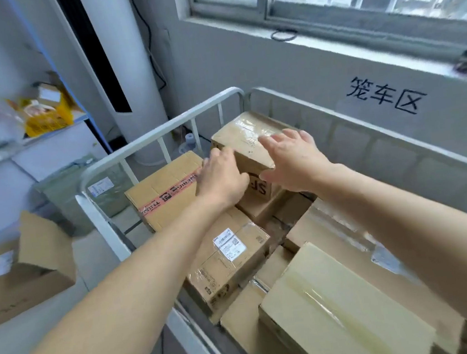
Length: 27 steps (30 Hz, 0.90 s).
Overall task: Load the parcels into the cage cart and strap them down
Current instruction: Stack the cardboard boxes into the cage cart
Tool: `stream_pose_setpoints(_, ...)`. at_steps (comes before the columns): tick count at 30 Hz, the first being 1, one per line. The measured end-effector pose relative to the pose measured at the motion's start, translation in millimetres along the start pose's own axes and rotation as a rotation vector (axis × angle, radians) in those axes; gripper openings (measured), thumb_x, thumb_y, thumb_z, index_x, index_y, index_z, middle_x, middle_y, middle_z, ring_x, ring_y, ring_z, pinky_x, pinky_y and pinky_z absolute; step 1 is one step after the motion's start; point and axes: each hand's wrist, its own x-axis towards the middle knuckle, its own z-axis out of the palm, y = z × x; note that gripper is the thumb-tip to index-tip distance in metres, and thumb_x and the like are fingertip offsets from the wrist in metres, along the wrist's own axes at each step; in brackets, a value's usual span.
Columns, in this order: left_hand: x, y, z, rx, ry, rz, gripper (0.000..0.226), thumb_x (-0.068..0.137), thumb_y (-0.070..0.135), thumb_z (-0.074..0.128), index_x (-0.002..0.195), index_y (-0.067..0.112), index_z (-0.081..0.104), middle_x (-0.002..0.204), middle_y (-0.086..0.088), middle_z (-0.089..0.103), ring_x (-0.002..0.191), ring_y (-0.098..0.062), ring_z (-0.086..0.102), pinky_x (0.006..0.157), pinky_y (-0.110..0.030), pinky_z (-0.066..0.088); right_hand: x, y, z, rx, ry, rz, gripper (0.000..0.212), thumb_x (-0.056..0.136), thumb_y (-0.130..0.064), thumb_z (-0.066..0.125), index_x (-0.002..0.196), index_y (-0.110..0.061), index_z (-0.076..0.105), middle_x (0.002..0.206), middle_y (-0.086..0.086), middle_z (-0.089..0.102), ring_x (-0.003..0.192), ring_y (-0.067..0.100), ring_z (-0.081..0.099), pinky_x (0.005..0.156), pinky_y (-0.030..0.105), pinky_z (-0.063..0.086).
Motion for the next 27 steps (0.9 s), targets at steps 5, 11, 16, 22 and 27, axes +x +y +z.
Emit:
stream_pose_setpoints(5, -77.7, 49.2, -51.1, 0.247, 0.247, 0.257, 0.037, 0.089, 0.028, 0.054, 0.123, 0.014, 0.049, 0.123, -0.008, 0.052, 0.115, -0.028, 0.048, 0.102, -0.042, 0.031, -92.6, -0.3, -74.2, -0.08, 0.172, -0.023, 0.067, 0.086, -0.045, 0.062, 0.142, -0.019, 0.035, 0.14, 0.005, 0.045, 0.134, 0.028, 0.032, 0.113, 0.047, 0.021)
stream_pose_setpoints(11, -141.2, 80.0, -105.0, 0.362, 0.325, 0.318, 0.042, 0.09, 0.029, 0.052, 0.128, 0.012, 0.045, 0.128, -0.008, 0.049, 0.119, -0.029, 0.045, 0.106, -0.04, 0.023, -186.6, 0.1, -133.9, -0.108, 0.222, 0.036, 0.069, 0.089, -0.044, 0.059, 0.146, -0.017, 0.03, 0.148, 0.007, 0.036, 0.141, 0.029, 0.021, 0.116, 0.049, 0.011)
stream_pose_setpoints(16, -193.1, 105.7, -116.9, 0.38, 0.399, 0.563, 0.045, 0.088, 0.024, 0.057, 0.13, 0.012, 0.047, 0.126, -0.008, 0.052, 0.119, -0.028, 0.047, 0.11, -0.046, 0.022, -252.6, -4.5, -149.8, -0.09, 0.308, 0.121, 0.07, 0.09, -0.042, 0.059, 0.148, -0.019, 0.026, 0.151, 0.007, 0.032, 0.144, 0.027, 0.017, 0.118, 0.048, 0.01)
stream_pose_setpoints(22, -240.1, 126.4, -91.2, 0.311, 0.431, 0.818, 0.054, 0.075, 0.023, 0.074, 0.123, 0.005, 0.056, 0.122, -0.016, 0.058, 0.115, -0.036, 0.054, 0.104, -0.055, 0.031, -320.3, -4.3, -133.5, -0.119, 0.266, 0.294, 0.071, 0.091, -0.042, 0.058, 0.149, -0.018, 0.025, 0.154, 0.007, 0.028, 0.145, 0.027, 0.014, 0.118, 0.049, 0.009)
stream_pose_setpoints(27, -277.5, 159.8, -69.4, 0.193, 0.373, 0.943, 0.056, 0.074, 0.024, 0.076, 0.123, 0.003, 0.057, 0.124, -0.018, 0.058, 0.116, -0.037, 0.053, 0.104, -0.055, 0.031, -395.3, 15.9, -132.7, -0.157, 0.232, 0.479, 0.071, 0.091, -0.043, 0.057, 0.149, -0.017, 0.026, 0.152, 0.006, 0.029, 0.145, 0.027, 0.016, 0.118, 0.047, 0.01)
